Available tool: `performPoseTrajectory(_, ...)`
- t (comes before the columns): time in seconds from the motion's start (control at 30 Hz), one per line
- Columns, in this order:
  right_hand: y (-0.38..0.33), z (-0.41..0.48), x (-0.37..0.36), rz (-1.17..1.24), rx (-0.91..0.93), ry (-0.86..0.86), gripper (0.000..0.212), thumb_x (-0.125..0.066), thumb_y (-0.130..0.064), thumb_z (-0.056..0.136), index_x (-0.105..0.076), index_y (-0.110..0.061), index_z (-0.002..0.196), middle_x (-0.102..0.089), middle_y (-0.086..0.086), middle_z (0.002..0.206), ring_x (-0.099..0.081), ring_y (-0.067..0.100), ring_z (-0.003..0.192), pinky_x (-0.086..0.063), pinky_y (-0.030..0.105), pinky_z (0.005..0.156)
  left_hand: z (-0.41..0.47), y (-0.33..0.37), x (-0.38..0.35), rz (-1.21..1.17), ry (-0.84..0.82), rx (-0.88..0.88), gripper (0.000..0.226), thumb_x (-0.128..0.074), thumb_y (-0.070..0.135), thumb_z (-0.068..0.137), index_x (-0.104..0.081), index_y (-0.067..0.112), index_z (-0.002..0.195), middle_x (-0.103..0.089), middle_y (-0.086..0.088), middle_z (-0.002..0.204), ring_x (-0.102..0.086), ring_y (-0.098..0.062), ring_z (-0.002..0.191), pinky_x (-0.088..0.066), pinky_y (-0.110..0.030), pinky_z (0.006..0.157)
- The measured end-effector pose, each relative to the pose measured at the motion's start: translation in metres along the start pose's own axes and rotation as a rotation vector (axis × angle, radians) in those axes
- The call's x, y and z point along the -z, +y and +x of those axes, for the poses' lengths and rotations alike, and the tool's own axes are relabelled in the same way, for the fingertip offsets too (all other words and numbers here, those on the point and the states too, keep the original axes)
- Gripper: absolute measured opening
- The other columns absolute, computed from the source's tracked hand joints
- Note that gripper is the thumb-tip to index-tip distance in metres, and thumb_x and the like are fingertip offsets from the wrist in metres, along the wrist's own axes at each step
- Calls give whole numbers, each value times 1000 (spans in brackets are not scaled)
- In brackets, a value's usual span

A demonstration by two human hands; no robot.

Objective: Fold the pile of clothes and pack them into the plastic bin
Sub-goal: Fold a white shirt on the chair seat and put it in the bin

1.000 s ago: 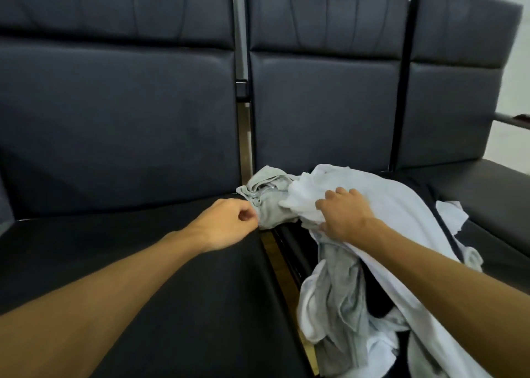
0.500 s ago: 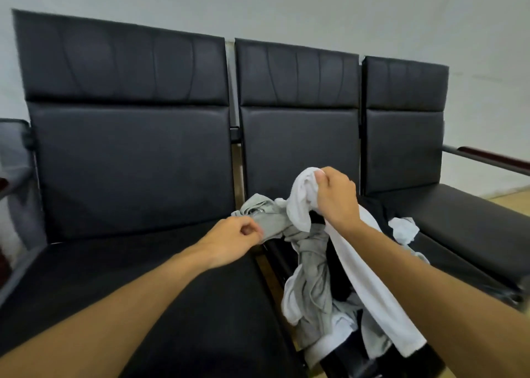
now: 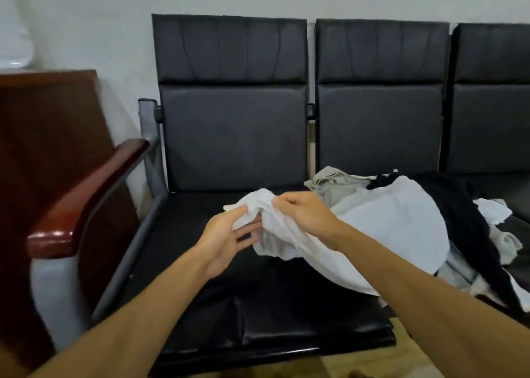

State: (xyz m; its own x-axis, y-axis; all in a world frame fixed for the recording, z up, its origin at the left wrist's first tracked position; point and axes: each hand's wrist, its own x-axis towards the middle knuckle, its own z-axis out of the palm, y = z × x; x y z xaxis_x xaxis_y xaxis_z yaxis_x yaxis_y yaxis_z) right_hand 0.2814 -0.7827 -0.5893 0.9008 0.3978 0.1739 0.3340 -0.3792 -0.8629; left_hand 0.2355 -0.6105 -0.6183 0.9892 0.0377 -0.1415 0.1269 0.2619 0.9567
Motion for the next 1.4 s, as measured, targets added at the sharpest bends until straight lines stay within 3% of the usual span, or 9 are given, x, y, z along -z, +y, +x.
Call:
performPoseTrajectory(0.17,67,-8,9,-310,-33,-97,19,-52,-24,98,-68,-18,105,-69,0,108,-64,12,100,-49,26,89,-8,-19,17,-209,198,40,18,-43,11,94,-59,8,87,-69,-16,94,-66,-29,91,-50,-46,94)
performPoseTrajectory(0.3,92,-10,29,-763,-177,-239,43,-51,-37,96,-48,-22,137,-44,4,142,-42,25,130,-35,39,108,-3,-6,25,-181,360,52,28,-38,11,94,-43,16,68,-46,-4,71,-52,-17,65,-44,-30,64)
performPoseTrajectory(0.47,105,-15,32,-766,-215,-339,58,-49,-43,96,-33,-21,147,-33,5,152,-35,25,138,-31,38,112,-2,-5,30,578,643,11,16,-46,22,96,-55,12,105,-56,-9,105,-52,-22,93,-40,-32,80)
performPoseTrajectory(0.67,101,-22,-3,-1002,-203,-632,56,-45,-50,95,-40,-20,142,-44,7,142,-44,25,127,-36,33,101,-5,-51,60,1214,406,147,30,-46,37,91,-53,16,112,-57,-8,118,-53,-25,97,-40,-32,77)
performPoseTrajectory(0.83,83,-9,-27,-950,-88,-705,31,-46,-41,97,-62,-17,108,-60,0,111,-55,21,103,-42,29,88,7,-46,63,1504,407,194,55,-38,58,94,-66,12,84,-63,-3,86,-60,-20,79,-45,-33,71)
performPoseTrajectory(0.93,74,4,-21,-668,-192,-716,33,-50,-46,96,-59,-24,72,-58,-7,77,-55,14,74,-44,21,67,15,-51,76,1611,320,84,30,-48,39,96,-67,16,98,-61,-2,102,-60,-19,91,-50,-35,81)
performPoseTrajectory(1.07,94,23,-24,-684,-109,-334,21,-48,-21,100,-59,-19,118,-62,4,107,-58,22,111,-45,24,88,22,-62,78,1426,4,98,37,-50,18,96,-52,18,133,-51,-2,129,-52,-18,116,-44,-29,99)
performPoseTrajectory(1.17,108,31,-37,-812,-68,-416,49,-46,-26,101,-33,-18,148,-33,1,153,-29,19,142,-24,33,116,24,-63,74,1357,0,201,33,-50,37,96,-51,19,124,-57,0,118,-57,-16,103,-49,-32,92)
performPoseTrajectory(1.4,113,31,-59,-1056,-94,-540,59,-47,-45,97,-28,-23,148,-39,6,147,-37,27,135,-20,42,113,17,-38,84,1503,-82,473,41,-69,52,79,-60,19,100,-63,3,102,-59,-17,94,-48,-32,84)
